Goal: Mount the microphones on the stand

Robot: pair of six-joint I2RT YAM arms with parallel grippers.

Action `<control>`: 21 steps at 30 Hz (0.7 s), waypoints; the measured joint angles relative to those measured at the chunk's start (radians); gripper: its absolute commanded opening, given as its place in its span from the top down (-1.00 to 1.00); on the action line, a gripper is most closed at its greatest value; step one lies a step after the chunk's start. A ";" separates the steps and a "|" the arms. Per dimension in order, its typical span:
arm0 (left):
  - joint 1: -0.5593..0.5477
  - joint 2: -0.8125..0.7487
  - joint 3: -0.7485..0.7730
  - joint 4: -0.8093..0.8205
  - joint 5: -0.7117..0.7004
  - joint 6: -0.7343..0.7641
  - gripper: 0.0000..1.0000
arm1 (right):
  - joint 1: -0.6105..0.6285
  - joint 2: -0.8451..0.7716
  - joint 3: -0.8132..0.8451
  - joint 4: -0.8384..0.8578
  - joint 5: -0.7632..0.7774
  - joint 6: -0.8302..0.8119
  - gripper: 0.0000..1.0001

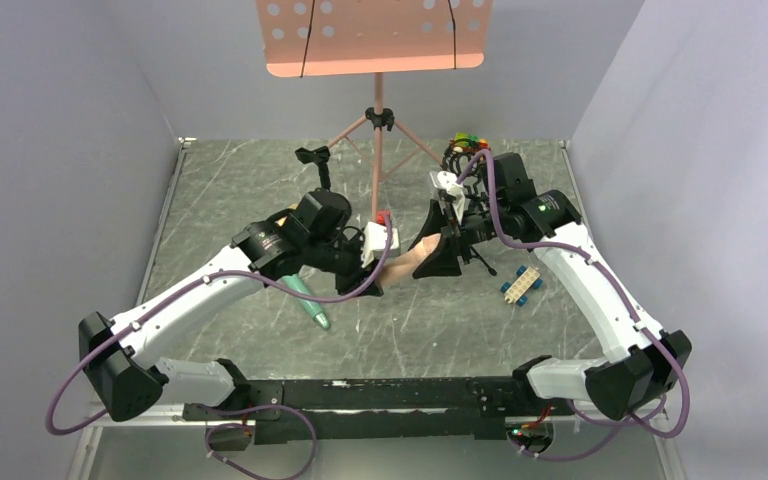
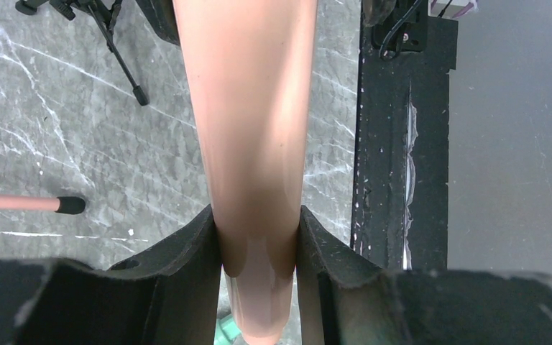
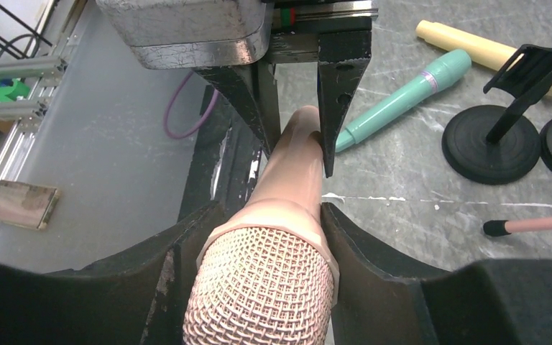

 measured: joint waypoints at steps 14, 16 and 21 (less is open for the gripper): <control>-0.003 -0.076 -0.032 0.071 -0.037 -0.041 -0.98 | -0.047 -0.048 -0.021 0.038 0.005 0.050 0.44; 0.004 -0.124 -0.040 0.098 -0.045 -0.060 -0.99 | -0.082 -0.063 -0.021 0.050 0.019 0.063 0.44; 0.030 -0.270 -0.054 0.156 -0.150 -0.081 -0.99 | -0.171 -0.108 -0.018 0.051 0.071 0.076 0.44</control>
